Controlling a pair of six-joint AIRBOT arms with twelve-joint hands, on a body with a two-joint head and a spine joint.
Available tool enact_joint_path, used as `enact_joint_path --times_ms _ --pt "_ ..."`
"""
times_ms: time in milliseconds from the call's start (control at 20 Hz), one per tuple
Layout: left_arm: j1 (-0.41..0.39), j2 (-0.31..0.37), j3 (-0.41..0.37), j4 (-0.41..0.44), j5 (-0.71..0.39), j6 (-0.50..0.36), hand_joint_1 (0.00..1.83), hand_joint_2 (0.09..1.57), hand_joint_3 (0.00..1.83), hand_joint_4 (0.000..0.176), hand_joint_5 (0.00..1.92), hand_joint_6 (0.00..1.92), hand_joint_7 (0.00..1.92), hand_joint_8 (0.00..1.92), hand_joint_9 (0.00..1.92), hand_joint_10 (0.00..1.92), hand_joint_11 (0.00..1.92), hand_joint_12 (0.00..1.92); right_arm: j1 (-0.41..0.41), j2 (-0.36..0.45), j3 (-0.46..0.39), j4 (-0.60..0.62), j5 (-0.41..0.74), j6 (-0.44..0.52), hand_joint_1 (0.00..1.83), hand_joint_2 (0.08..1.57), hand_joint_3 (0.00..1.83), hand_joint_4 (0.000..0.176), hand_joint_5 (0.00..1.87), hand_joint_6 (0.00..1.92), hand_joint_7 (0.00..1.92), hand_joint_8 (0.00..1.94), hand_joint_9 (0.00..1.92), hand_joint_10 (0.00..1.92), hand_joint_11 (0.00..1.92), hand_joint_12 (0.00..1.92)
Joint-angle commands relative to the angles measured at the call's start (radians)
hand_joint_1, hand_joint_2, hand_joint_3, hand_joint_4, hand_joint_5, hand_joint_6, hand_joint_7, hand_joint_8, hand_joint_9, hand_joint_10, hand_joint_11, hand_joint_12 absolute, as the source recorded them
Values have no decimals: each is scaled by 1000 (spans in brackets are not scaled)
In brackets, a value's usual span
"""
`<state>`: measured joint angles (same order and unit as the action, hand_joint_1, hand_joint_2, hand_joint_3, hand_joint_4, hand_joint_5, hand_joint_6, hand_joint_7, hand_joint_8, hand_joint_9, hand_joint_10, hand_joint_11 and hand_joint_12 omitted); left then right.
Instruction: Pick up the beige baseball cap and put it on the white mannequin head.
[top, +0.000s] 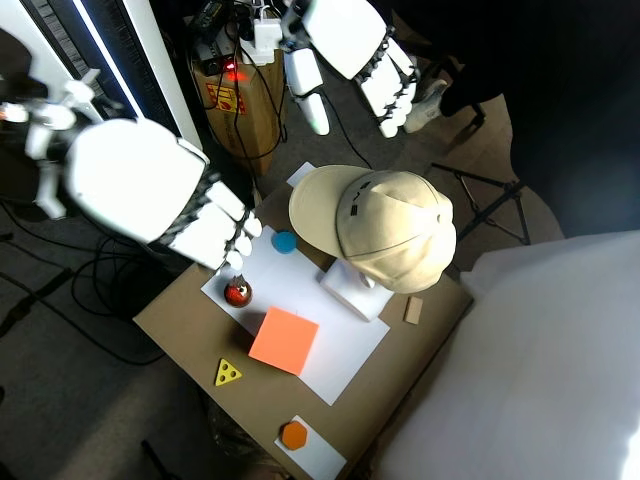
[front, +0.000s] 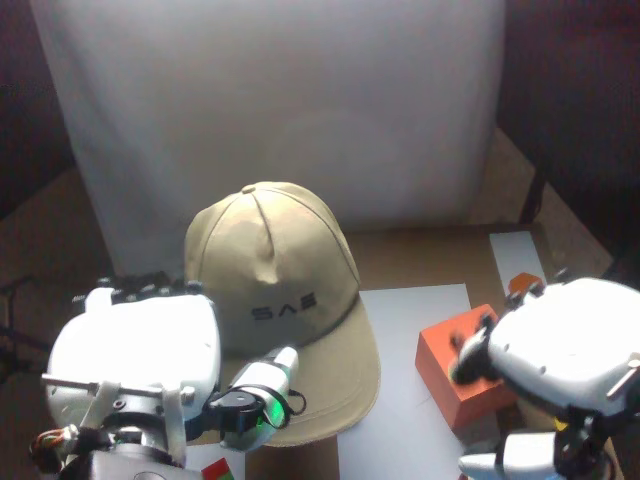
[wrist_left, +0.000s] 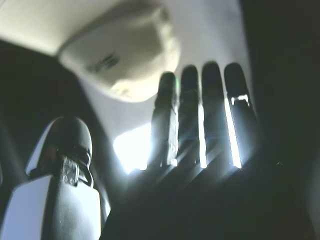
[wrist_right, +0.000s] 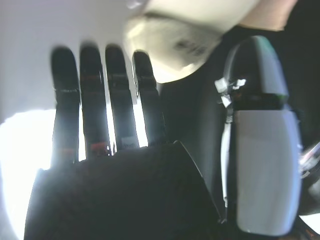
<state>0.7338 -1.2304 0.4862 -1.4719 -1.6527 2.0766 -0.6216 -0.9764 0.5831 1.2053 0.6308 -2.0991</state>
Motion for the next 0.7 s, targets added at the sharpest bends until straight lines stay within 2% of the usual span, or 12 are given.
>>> enact_joint_path --times_ms 0,50,100,150,200,250,300,500,550,600,650 --pt "-11 1 -8 36 -95 11 367 1205 2 0 850 3 904 62 843 360 502 1225 -9 0 21 -71 2 49 731 1095 4 0 892 606 846 892 750 1527 761 1809" --pt "-16 -2 -19 25 -105 11 469 1206 1 0 956 20 1002 127 810 785 598 1336 -27 -12 37 -123 5 83 783 1106 3 0 832 1116 800 1385 818 1781 921 1899" --pt "-14 -2 -27 21 -108 11 576 1222 0 0 855 738 775 1336 778 1499 770 1566 -40 -20 44 -155 17 87 854 1109 0 0 751 1784 770 1915 966 1915 1198 1920" --pt "-6 1 -37 19 -111 8 672 1205 0 0 742 1564 796 1796 861 1837 868 1850 -60 -30 51 -194 43 87 898 1120 2 0 841 1894 871 1936 1092 1920 1428 1921" --pt "8 4 -44 26 -111 -7 750 1201 0 0 770 1850 856 1896 937 1904 978 1907 -73 -35 52 -221 60 86 895 1129 2 0 948 1916 1028 1940 1319 1921 1649 1921" --pt "14 5 -47 28 -111 -14 796 1193 0 0 839 1907 924 1916 997 1918 1047 1918 -82 -38 52 -238 79 85 887 1137 3 0 1006 1920 1140 1941 1479 1921 1774 1921" --pt "24 7 -52 20 -111 -26 810 1188 0 0 877 1918 966 1920 1030 1920 1080 1920 -90 -43 51 -244 104 76 879 1147 4 0 1029 1921 1192 1941 1552 1921 1820 1921" --pt "33 9 -54 -5 -110 -64 814 1186 0 0 886 1921 977 1921 1039 1921 1089 1921 -93 -51 46 -244 145 67 876 1149 4 0 1035 1921 1205 1941 1571 1921 1831 1921" --pt "33 9 -55 -4 -110 -70 796 1186 0 0 1058 1921 1200 1921 1256 1921 1306 1921 -96 -54 44 -244 159 63 847 1289 38 0 1056 1921 1410 1941 1651 1921 1879 1921" --pt "33 9 -57 -3 -110 -71 796 1186 0 0 1058 1921 1200 1921 1256 1921 1306 1921 -98 -57 41 -244 172 53 847 1289 38 0 1056 1921 1410 1941 1651 1921 1879 1921" --pt "34 9 -57 -2 -109 -72 792 1204 3 0 1189 1921 1329 1921 1380 1921 1439 1921 -100 -59 38 -244 181 44 869 1319 34 0 1131 1921 1447 1941 1668 1921 1872 1921"
